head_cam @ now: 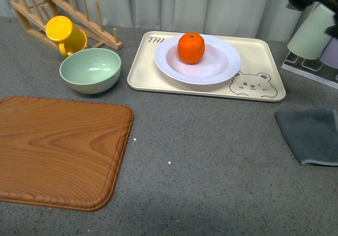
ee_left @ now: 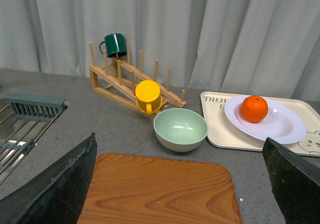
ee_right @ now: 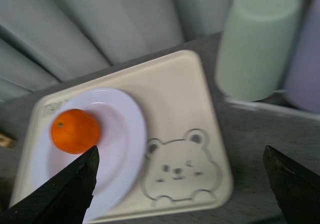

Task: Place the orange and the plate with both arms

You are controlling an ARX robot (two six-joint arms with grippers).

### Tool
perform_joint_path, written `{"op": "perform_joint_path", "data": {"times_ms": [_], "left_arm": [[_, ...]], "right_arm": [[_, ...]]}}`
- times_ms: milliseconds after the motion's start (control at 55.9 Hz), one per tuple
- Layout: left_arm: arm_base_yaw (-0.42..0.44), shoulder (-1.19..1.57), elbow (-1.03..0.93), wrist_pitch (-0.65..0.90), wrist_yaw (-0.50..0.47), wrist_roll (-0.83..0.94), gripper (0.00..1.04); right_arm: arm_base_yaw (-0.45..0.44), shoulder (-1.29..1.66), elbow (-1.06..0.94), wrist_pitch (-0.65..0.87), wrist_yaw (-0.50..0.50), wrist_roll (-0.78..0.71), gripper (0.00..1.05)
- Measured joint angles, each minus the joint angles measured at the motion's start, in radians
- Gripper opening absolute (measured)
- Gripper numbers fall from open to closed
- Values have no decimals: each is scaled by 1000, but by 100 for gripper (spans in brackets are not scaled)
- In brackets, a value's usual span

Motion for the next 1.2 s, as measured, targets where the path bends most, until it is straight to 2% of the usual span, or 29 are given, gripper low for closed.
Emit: {"op": "perform_joint_path", "data": {"times_ms": [125,232,393,518,644,930,1037,1198], "left_arm": [[0,0,0,0,0,0,98],[0,0,0,0,0,0,98],[0,0,0,0,0,0,98],[0,0,0,0,0,0,98],[0,0,0,0,0,0,98],[0,0,0,0,0,0,98],[0,0,0,0,0,0,98],[0,0,0,0,0,0,98]], "right_arm": [[-14,-225,-276,77,116,-192,96],[-33,-395,-456,61,152,-265,96],[-42,-676,-641,-69,175,-301,96],[1,-938,-740,-172,230,-309,96],[53,-1204,-787,-368,276,-320,96],[190,-1514,-787,-591,418,-337,96],[229,-1585,-777,-637,446,-350,96],[238,-1598,-774,-635,459,-369,96]]}}
